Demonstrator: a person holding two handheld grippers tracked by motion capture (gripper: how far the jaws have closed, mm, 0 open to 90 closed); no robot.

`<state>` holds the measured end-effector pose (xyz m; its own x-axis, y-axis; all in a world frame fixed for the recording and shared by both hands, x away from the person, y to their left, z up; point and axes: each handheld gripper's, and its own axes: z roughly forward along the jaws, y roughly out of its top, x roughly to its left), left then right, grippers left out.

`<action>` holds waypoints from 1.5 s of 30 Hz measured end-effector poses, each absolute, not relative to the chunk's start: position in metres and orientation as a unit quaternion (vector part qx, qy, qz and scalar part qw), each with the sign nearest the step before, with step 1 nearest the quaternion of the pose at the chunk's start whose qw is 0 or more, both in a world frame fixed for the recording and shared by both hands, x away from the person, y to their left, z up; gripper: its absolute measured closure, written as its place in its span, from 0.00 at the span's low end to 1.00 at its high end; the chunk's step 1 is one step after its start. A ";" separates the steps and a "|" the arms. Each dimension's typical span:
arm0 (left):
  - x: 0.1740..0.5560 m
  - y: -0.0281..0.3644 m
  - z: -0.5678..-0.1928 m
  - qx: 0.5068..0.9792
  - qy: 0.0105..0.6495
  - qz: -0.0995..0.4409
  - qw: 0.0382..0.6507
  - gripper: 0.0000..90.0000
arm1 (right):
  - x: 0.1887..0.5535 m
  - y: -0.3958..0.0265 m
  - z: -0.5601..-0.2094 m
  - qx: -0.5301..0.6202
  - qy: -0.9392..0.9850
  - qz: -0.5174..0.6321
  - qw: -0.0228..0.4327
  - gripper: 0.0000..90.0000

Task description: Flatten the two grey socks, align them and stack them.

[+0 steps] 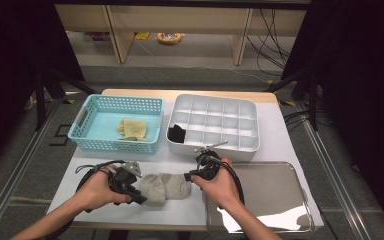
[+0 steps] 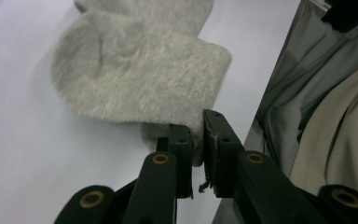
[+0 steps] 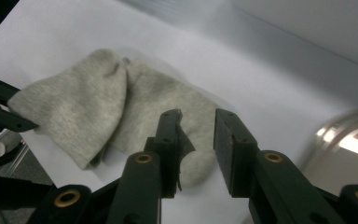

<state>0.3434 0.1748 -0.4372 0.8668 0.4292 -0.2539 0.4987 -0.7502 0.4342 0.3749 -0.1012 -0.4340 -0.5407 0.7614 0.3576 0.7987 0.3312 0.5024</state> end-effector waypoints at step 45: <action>0.371 0.166 -0.427 0.906 0.291 -0.035 0.305 0.65 | 0.380 -0.094 -0.423 -0.446 -0.814 -0.371 0.035 0.99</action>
